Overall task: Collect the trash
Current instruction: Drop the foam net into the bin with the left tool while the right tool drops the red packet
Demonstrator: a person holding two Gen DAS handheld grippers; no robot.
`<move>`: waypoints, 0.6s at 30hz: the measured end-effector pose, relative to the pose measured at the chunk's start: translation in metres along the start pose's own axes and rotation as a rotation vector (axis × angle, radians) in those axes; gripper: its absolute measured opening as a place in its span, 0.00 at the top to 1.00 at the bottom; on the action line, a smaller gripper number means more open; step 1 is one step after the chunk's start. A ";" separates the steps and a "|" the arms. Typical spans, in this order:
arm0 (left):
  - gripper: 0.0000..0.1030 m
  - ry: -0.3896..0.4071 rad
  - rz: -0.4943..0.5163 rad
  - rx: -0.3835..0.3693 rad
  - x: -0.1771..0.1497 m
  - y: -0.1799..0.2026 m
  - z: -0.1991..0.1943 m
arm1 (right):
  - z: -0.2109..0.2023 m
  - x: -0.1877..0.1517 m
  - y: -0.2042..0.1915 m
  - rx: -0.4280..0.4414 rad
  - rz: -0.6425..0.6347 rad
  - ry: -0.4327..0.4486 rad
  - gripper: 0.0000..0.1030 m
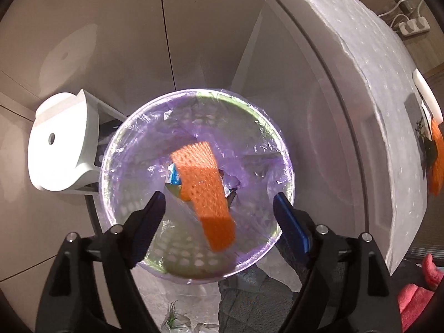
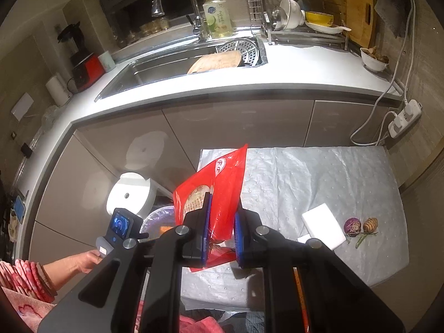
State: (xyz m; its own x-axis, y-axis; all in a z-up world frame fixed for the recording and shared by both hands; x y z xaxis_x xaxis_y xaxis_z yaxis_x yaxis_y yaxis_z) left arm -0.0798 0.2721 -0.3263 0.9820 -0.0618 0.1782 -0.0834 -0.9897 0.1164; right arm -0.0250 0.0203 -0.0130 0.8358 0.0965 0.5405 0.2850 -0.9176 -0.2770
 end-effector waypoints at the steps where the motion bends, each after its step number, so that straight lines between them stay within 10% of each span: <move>1: 0.24 0.003 0.001 -0.002 0.001 -0.001 -0.002 | 0.004 -0.001 -0.003 0.008 -0.004 -0.011 0.86; 7: 0.24 0.108 -0.052 -0.023 0.003 -0.013 -0.063 | 0.045 -0.018 -0.033 0.033 -0.089 -0.096 0.86; 18: 0.09 0.371 -0.168 0.164 -0.019 -0.027 -0.227 | 0.186 -0.112 -0.134 0.176 -0.327 -0.389 0.86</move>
State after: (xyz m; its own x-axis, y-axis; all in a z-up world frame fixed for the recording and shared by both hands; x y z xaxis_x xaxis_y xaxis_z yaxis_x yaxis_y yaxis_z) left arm -0.1346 0.3292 -0.1106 0.8498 0.1225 0.5127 0.1294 -0.9913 0.0224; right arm -0.0695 0.2037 -0.1839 0.7930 0.5326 0.2956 0.6058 -0.7405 -0.2909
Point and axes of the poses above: each gripper's, at about its wrist camera, not at the fingertips, and z roughly the way its jaws point, y to its right, x to its top, the point moved 4 cm from there along z, roughly the way its jaws point, and after that the axes turned 9 degrees about z, right-handed, at the moved point
